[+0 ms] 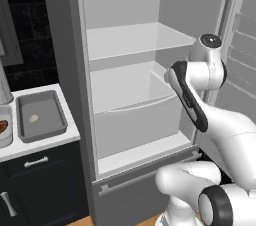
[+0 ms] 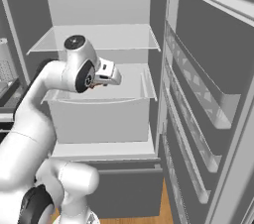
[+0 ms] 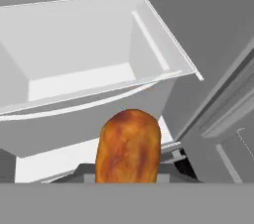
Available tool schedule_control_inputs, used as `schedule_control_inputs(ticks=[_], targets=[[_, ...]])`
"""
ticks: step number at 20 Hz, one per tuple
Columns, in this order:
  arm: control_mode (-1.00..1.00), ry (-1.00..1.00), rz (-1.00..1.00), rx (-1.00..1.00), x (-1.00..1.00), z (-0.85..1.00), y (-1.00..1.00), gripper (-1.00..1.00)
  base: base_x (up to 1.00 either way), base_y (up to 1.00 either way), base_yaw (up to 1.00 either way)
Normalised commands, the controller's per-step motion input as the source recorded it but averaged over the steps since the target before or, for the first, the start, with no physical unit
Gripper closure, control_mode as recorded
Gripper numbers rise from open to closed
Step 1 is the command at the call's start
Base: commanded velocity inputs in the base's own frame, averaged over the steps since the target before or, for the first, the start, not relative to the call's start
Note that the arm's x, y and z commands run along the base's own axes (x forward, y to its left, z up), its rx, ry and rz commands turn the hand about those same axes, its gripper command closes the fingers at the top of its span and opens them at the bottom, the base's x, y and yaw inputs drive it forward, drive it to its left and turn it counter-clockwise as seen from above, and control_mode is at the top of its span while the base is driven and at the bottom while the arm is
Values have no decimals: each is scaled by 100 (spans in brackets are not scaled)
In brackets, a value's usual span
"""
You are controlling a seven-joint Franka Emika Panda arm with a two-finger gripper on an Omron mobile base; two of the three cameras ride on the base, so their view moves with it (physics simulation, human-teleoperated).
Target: Place one garlic and one chicken drumstick in each tupperware on the nearby counter, to pack two identical lunches.
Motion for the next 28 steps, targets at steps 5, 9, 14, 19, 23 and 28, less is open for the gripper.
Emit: schedule_control_inputs(ticks=[5, 9, 14, 19, 23, 28], targets=[[100, 6, 17, 0, -80, -80, 27, 100, -20, 2, 5], [100, 0, 0, 0, 0, 0, 0, 100, -100, 10, 26], [100, 0, 0, 0, 0, 0, 0, 100, -89, 80, 39], [100, 0, 0, 0, 0, 0, 0, 100, 1, 100, 33], [100, 0, 0, 0, 0, 0, 0, 100, 81, 100, 16], [100, 0, 0, 0, 0, 0, 0, 100, 100, 97, -3]])
